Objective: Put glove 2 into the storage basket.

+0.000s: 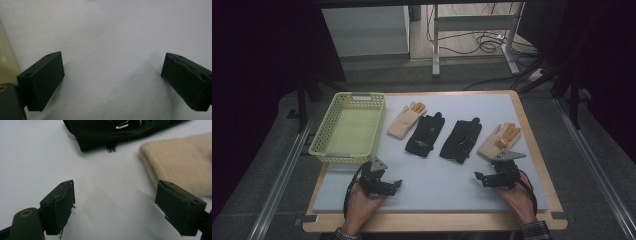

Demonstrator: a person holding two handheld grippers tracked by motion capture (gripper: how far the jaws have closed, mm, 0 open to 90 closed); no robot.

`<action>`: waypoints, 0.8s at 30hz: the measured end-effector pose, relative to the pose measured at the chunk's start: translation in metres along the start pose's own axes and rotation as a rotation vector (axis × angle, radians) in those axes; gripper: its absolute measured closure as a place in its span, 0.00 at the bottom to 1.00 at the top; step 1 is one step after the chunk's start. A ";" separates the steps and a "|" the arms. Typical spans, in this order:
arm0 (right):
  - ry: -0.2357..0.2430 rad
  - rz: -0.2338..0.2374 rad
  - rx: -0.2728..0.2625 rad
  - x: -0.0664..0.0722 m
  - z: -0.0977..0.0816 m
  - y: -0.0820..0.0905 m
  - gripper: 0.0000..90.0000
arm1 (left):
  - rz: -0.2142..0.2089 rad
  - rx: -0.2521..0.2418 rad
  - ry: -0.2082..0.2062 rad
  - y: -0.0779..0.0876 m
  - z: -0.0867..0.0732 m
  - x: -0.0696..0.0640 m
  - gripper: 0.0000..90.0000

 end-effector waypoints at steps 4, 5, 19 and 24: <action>-0.001 -0.004 -0.006 0.001 0.014 -0.002 0.17 | -0.001 -0.001 0.001 0.000 0.000 0.000 0.06; 0.004 -0.004 -0.009 0.002 0.018 -0.003 0.18 | -0.001 -0.001 0.002 0.000 0.000 0.000 0.06; 0.035 -0.036 -0.021 -0.005 0.067 -0.027 0.31 | -0.001 -0.001 0.002 0.000 0.000 0.000 0.06; 0.039 -0.057 -0.026 -0.012 0.087 -0.042 0.35 | -0.001 -0.002 0.003 0.000 0.000 0.000 0.06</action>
Point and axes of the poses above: each handheld gripper's, and its own axes: y roughly backward along the jaws, z roughly out of its top, x roughly to its left, the point moved 6 cm from there along -y, roughly forward along the jaws, and after that the axes turned 3 degrees about -y, right-handed, at the moved point
